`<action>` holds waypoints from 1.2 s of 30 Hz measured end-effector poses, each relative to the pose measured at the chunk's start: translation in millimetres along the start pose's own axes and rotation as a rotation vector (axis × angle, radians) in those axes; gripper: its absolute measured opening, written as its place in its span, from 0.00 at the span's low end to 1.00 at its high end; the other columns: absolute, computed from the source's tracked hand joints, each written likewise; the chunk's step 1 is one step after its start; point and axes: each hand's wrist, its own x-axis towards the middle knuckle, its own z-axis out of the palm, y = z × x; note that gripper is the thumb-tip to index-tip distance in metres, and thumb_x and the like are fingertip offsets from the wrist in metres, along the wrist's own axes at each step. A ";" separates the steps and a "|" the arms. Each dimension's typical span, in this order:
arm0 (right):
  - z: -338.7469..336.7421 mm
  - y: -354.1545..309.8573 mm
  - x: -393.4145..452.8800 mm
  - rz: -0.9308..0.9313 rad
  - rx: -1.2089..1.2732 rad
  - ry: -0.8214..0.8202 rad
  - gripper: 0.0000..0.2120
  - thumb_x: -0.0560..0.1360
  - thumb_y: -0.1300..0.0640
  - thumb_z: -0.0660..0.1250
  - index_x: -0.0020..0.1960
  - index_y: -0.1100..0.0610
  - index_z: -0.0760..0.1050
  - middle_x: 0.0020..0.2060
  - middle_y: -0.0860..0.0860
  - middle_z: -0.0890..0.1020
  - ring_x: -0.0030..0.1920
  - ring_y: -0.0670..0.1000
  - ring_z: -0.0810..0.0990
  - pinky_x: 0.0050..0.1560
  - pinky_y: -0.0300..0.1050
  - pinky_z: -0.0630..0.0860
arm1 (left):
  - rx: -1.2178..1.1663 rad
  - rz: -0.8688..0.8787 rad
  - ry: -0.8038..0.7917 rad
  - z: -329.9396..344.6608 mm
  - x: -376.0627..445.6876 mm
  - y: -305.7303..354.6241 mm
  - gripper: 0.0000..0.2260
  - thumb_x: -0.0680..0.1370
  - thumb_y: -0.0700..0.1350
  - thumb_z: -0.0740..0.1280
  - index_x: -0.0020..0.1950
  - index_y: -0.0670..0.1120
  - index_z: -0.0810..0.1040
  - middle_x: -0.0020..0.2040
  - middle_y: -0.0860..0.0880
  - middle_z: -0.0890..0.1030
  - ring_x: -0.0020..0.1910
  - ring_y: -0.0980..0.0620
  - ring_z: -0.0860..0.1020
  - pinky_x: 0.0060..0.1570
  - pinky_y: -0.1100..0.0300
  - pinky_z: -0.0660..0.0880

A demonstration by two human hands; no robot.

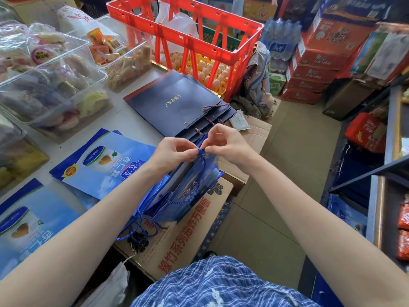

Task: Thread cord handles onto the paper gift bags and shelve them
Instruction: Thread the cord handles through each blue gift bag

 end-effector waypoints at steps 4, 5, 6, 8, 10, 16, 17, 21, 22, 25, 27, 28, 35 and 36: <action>2.0 6.3 1.7 0.038 0.014 0.119 0.12 0.68 0.71 0.72 0.40 0.56 0.74 0.40 0.57 0.84 0.41 0.51 0.83 0.48 0.42 0.79 | 0.027 0.062 -0.037 0.2 0.3 0.1 0.03 0.76 0.36 0.67 0.45 0.40 0.80 0.37 0.47 0.81 0.36 0.58 0.78 0.42 0.69 0.75; 3.4 7.7 2.3 0.050 0.001 0.151 0.12 0.67 0.70 0.73 0.39 0.56 0.75 0.39 0.57 0.84 0.41 0.51 0.83 0.46 0.43 0.80 | 0.033 0.068 -0.041 0.2 0.2 0.3 0.03 0.76 0.36 0.66 0.44 0.41 0.80 0.37 0.47 0.81 0.36 0.57 0.78 0.42 0.69 0.75; 4.6 8.7 2.5 0.059 0.001 0.171 0.11 0.67 0.70 0.73 0.38 0.55 0.76 0.39 0.57 0.84 0.40 0.51 0.83 0.43 0.42 0.79 | 0.038 0.076 -0.047 0.3 0.3 0.7 0.03 0.76 0.36 0.66 0.44 0.42 0.80 0.37 0.47 0.81 0.35 0.57 0.78 0.41 0.68 0.75; 6.1 9.6 3.3 0.066 0.011 0.175 0.11 0.67 0.71 0.73 0.37 0.56 0.77 0.38 0.57 0.84 0.39 0.50 0.83 0.42 0.41 0.79 | 0.060 0.093 -0.057 -0.2 0.9 1.2 0.04 0.76 0.36 0.66 0.43 0.42 0.79 0.36 0.47 0.80 0.34 0.58 0.78 0.41 0.67 0.75; 6.1 8.4 3.8 0.073 0.017 0.158 0.11 0.67 0.71 0.73 0.38 0.56 0.77 0.38 0.56 0.84 0.40 0.50 0.83 0.45 0.40 0.79 | 0.116 0.120 -0.068 -1.6 2.0 1.5 0.04 0.76 0.36 0.66 0.43 0.42 0.79 0.35 0.47 0.80 0.34 0.57 0.77 0.43 0.64 0.76; 7.3 3.8 6.6 -0.042 -0.166 0.105 0.13 0.68 0.70 0.71 0.39 0.53 0.75 0.38 0.52 0.83 0.42 0.50 0.83 0.50 0.42 0.79 | 0.014 0.046 -0.149 -8.3 0.9 6.2 0.03 0.77 0.37 0.66 0.45 0.41 0.79 0.38 0.46 0.78 0.36 0.56 0.77 0.41 0.67 0.76; 8.4 3.9 6.4 -0.078 -0.192 0.098 0.13 0.68 0.71 0.70 0.40 0.53 0.75 0.37 0.51 0.83 0.42 0.49 0.83 0.51 0.44 0.79 | -0.018 0.010 -0.171 -9.6 0.9 6.8 0.03 0.77 0.37 0.65 0.45 0.41 0.78 0.38 0.46 0.78 0.36 0.57 0.77 0.41 0.68 0.76; 10.4 4.1 5.2 -0.141 -0.177 0.088 0.10 0.69 0.72 0.68 0.43 0.59 0.76 0.38 0.51 0.83 0.42 0.49 0.83 0.52 0.42 0.79 | -0.134 -0.092 -0.205 -12.0 3.1 6.0 0.03 0.76 0.38 0.66 0.44 0.41 0.78 0.38 0.47 0.79 0.37 0.57 0.80 0.43 0.67 0.76; 10.1 3.5 5.0 -0.127 -0.167 0.091 0.09 0.70 0.72 0.68 0.44 0.59 0.76 0.39 0.52 0.83 0.43 0.48 0.83 0.53 0.42 0.79 | -0.142 -0.094 -0.190 -10.8 3.5 5.5 0.03 0.76 0.38 0.66 0.44 0.41 0.78 0.38 0.47 0.80 0.37 0.57 0.80 0.43 0.67 0.76; 6.7 1.6 5.8 -0.089 -0.188 0.058 0.09 0.70 0.70 0.69 0.43 0.57 0.76 0.40 0.51 0.83 0.44 0.48 0.83 0.53 0.42 0.79 | -0.160 -0.096 -0.124 -6.8 3.4 2.9 0.03 0.76 0.38 0.67 0.44 0.40 0.78 0.38 0.47 0.81 0.36 0.58 0.81 0.40 0.69 0.76; 5.4 0.2 4.8 -0.078 -0.215 0.008 0.10 0.69 0.68 0.71 0.43 0.55 0.76 0.41 0.50 0.83 0.45 0.50 0.83 0.52 0.43 0.79 | -0.178 -0.104 -0.102 -6.1 4.2 0.8 0.03 0.76 0.39 0.67 0.44 0.40 0.79 0.38 0.47 0.80 0.35 0.58 0.80 0.39 0.69 0.76; 6.1 -0.4 4.1 -0.075 -0.242 -0.009 0.10 0.68 0.66 0.73 0.44 0.55 0.76 0.41 0.51 0.83 0.45 0.50 0.83 0.51 0.43 0.80 | -0.179 -0.106 -0.100 -5.0 4.3 0.3 0.03 0.76 0.40 0.67 0.43 0.41 0.79 0.38 0.46 0.80 0.36 0.58 0.80 0.39 0.69 0.75; 16.7 8.5 0.9 -0.173 -0.377 0.114 0.08 0.68 0.65 0.74 0.46 0.61 0.79 0.40 0.52 0.82 0.40 0.49 0.81 0.45 0.36 0.78 | 0.028 0.006 0.075 2.8 4.2 -9.3 0.05 0.76 0.40 0.67 0.41 0.45 0.78 0.37 0.48 0.80 0.37 0.54 0.77 0.41 0.63 0.74; 14.4 10.2 1.0 -0.168 -0.361 0.136 0.06 0.68 0.66 0.73 0.45 0.62 0.79 0.39 0.52 0.82 0.39 0.48 0.80 0.45 0.35 0.77 | 0.131 0.043 0.123 0.1 3.3 -12.9 0.03 0.75 0.40 0.67 0.42 0.45 0.78 0.39 0.48 0.80 0.38 0.54 0.77 0.43 0.63 0.73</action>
